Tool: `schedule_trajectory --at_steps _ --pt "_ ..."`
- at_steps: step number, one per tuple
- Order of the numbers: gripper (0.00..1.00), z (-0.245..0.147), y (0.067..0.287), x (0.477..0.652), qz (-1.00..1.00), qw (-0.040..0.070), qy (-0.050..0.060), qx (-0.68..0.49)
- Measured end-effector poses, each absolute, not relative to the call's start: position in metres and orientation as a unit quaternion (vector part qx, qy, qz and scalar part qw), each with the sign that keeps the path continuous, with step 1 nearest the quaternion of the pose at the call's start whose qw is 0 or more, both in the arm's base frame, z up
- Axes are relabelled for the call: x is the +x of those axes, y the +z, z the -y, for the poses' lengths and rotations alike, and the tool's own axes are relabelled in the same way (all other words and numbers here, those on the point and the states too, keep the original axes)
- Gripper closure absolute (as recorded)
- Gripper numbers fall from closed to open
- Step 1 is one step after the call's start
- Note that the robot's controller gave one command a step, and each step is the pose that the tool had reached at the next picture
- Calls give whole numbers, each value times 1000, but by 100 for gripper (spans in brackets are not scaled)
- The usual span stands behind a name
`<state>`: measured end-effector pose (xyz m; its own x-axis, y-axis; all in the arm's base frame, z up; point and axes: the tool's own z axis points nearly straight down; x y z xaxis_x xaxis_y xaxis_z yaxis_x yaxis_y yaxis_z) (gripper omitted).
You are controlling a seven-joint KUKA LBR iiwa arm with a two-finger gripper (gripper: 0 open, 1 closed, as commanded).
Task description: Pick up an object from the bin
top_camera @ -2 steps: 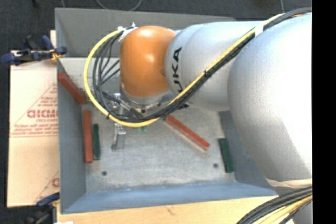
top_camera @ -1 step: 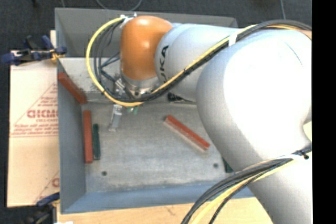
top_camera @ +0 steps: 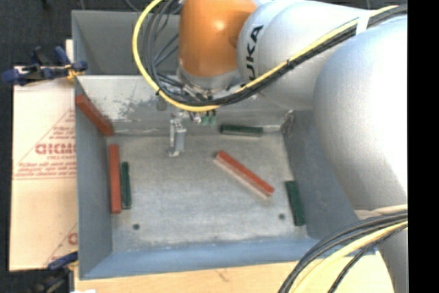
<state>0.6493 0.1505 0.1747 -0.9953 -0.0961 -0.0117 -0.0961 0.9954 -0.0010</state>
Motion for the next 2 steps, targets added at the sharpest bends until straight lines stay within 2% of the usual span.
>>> schedule_trajectory --at_steps 1,2 --pt "0 -96 149 637 -991 1 -2 -133" --pt "0 -23 154 606 -993 1 -1 -119"
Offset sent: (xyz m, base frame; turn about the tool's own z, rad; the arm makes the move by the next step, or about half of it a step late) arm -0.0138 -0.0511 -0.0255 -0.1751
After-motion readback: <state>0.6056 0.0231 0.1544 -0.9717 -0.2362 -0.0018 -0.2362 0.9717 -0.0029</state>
